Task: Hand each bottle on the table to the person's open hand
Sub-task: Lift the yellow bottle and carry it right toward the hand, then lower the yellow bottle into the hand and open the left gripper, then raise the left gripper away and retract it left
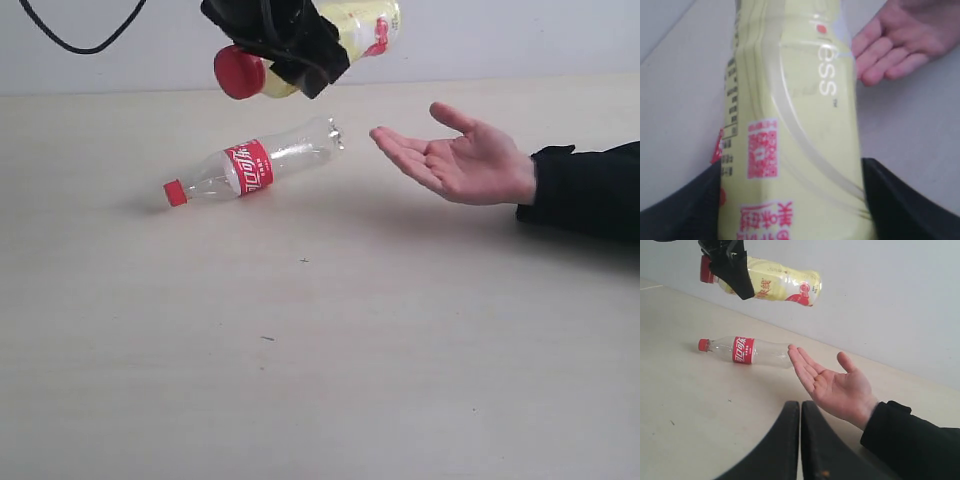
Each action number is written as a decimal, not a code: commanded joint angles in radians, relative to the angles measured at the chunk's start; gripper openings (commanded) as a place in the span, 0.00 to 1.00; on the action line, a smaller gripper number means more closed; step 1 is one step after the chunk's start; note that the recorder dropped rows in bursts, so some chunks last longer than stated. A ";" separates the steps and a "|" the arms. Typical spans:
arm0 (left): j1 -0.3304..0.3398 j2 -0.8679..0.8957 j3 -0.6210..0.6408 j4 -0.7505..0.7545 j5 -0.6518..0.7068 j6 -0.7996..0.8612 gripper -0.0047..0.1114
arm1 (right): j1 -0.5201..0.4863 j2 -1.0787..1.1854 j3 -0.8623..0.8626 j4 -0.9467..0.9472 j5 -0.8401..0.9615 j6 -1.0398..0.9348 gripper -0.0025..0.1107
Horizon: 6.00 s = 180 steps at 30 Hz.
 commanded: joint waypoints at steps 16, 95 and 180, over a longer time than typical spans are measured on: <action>-0.177 0.072 0.038 0.043 -0.315 -0.511 0.04 | 0.004 -0.002 0.006 0.000 -0.014 0.006 0.04; -0.061 0.137 -0.012 -0.186 -0.164 1.815 0.04 | 0.004 -0.002 0.006 0.000 -0.014 0.005 0.04; -0.059 0.257 -0.233 -0.300 -0.185 1.571 0.79 | 0.004 -0.002 0.006 0.000 -0.014 0.005 0.04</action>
